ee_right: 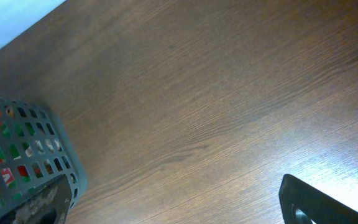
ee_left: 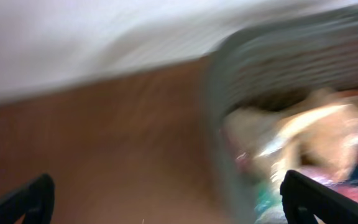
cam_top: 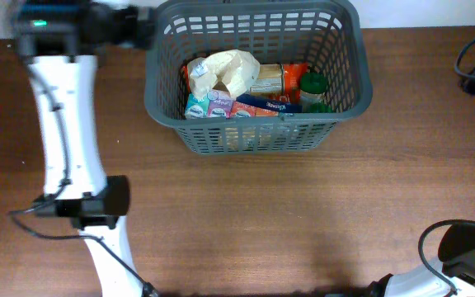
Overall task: Pack container
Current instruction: 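Withdraw the left arm from the basket to the table's left edge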
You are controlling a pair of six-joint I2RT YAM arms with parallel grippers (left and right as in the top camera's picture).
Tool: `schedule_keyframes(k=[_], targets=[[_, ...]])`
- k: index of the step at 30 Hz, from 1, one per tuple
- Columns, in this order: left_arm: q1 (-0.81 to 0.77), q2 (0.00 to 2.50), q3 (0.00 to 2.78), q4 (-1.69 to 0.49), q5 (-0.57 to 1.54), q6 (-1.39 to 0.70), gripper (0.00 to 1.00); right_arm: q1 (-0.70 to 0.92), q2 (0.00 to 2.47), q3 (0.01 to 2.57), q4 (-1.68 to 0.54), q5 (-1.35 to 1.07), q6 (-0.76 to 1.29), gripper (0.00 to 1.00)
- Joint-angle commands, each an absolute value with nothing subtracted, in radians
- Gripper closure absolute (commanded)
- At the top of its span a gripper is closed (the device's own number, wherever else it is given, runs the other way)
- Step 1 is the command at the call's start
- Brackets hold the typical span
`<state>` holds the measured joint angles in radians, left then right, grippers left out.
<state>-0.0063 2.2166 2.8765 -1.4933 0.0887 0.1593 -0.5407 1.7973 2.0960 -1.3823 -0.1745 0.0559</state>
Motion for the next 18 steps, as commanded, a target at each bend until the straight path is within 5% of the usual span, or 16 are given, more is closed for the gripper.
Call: schedule_keyframes(k=[1, 18], targets=[[0.099, 2.21, 2.848, -1.583, 0.084, 0.097, 0.01, -0.545, 1.79, 2.096, -1.38, -0.162, 0.061, 0.01], [0.304, 2.21, 2.764, -1.621, 0.081, 0.098, 0.01, -0.539, 1.794, 2.096, -1.38, -0.162, 0.061, 0.01]])
